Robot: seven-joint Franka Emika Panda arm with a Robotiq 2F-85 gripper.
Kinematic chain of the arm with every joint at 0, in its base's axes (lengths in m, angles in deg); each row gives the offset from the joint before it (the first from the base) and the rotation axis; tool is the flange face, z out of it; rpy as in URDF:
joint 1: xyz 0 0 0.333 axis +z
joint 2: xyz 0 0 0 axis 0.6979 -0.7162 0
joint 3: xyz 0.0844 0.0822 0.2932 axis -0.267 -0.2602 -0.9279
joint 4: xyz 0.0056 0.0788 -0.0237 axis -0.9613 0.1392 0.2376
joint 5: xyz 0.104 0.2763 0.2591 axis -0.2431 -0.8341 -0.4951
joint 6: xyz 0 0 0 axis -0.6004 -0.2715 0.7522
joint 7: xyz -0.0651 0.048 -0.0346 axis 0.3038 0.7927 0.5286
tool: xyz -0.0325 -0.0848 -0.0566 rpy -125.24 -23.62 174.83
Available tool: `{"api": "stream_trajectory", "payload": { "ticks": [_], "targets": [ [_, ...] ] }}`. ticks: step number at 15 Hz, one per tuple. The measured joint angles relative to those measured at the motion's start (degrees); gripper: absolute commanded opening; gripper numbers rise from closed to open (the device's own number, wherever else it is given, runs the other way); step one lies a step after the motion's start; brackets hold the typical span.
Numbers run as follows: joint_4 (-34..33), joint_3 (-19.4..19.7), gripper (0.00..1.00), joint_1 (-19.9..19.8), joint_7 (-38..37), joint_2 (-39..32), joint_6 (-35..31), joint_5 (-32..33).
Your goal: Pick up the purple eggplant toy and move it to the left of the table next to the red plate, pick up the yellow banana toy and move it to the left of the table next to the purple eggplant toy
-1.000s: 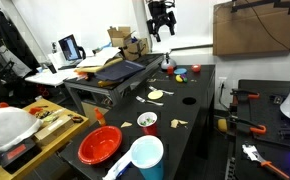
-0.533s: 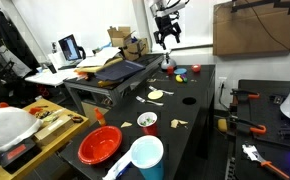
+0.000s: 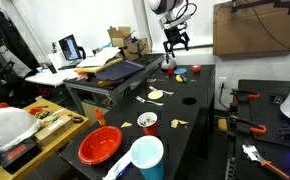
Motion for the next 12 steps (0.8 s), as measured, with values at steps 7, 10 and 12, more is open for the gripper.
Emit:
{"api": "stream_trajectory", "payload": {
  "ticks": [7,10,12],
  "targets": [
    [0.1,2.5,1.00,-1.7,-5.2,-6.0,-1.8,-2.2],
    [0.0,2.5,1.00,-1.7,-5.1,-6.6,-1.8,-2.2],
    [0.0,2.5,1.00,-1.6,-5.1,-6.6,-1.8,-2.2]
  ]
}}
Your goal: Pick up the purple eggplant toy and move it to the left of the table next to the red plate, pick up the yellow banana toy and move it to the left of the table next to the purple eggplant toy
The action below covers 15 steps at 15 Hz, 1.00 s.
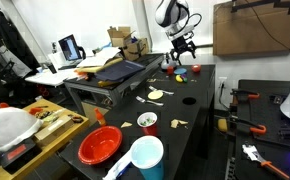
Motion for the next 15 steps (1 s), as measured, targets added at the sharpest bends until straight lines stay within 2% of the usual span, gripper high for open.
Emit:
{"api": "stream_trajectory", "payload": {
  "ticks": [4,7,11,15],
  "targets": [
    [0.0,-0.2,1.00,0.0,0.0,-0.2,-0.3,0.0],
    [0.0,-0.5,1.00,0.0,0.0,-2.6,-3.6,-0.6],
    [0.0,0.1,1.00,-1.1,0.0,-7.9,-12.3,-1.9],
    [-0.2,0.7,1.00,-3.9,0.2,-12.6,-20.6,-4.8]
  ]
}}
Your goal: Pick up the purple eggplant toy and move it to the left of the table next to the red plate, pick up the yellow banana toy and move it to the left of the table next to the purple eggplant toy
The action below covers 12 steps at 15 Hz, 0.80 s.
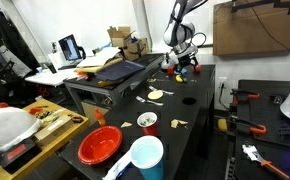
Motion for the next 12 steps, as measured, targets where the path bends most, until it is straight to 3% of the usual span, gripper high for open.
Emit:
{"api": "stream_trajectory", "payload": {
  "ticks": [6,8,12],
  "targets": [
    [-0.7,-0.1,1.00,-2.6,2.6,-3.0,-5.6,-5.3],
    [-0.8,-0.3,0.72,-2.6,3.2,-3.1,-6.6,-6.0],
    [-0.9,-0.5,0.42,-2.6,3.5,-3.2,-8.8,-7.3]
  ]
}}
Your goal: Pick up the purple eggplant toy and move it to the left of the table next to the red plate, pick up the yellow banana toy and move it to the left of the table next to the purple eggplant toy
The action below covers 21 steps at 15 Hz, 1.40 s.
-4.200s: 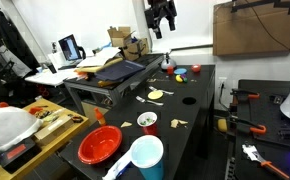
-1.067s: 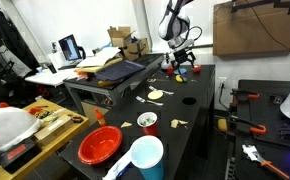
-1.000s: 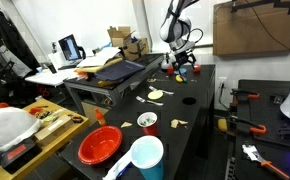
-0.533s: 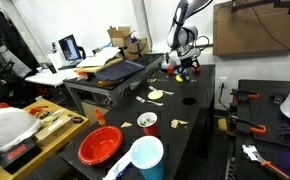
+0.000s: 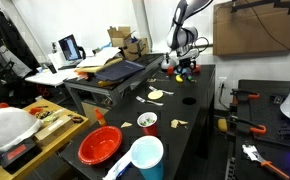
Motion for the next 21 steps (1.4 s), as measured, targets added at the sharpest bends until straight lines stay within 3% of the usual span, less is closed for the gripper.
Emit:
{"api": "stream_trajectory", "payload": {
  "ticks": [4,14,21],
  "targets": [
    [0.0,0.0,0.16,0.0,0.0,-0.1,-1.4,0.0],
    [0.5,0.0,0.16,0.4,1.2,0.5,-1.6,0.5],
    [3.8,-0.1,0.16,3.1,7.2,7.4,8.8,6.2]
  ]
}}
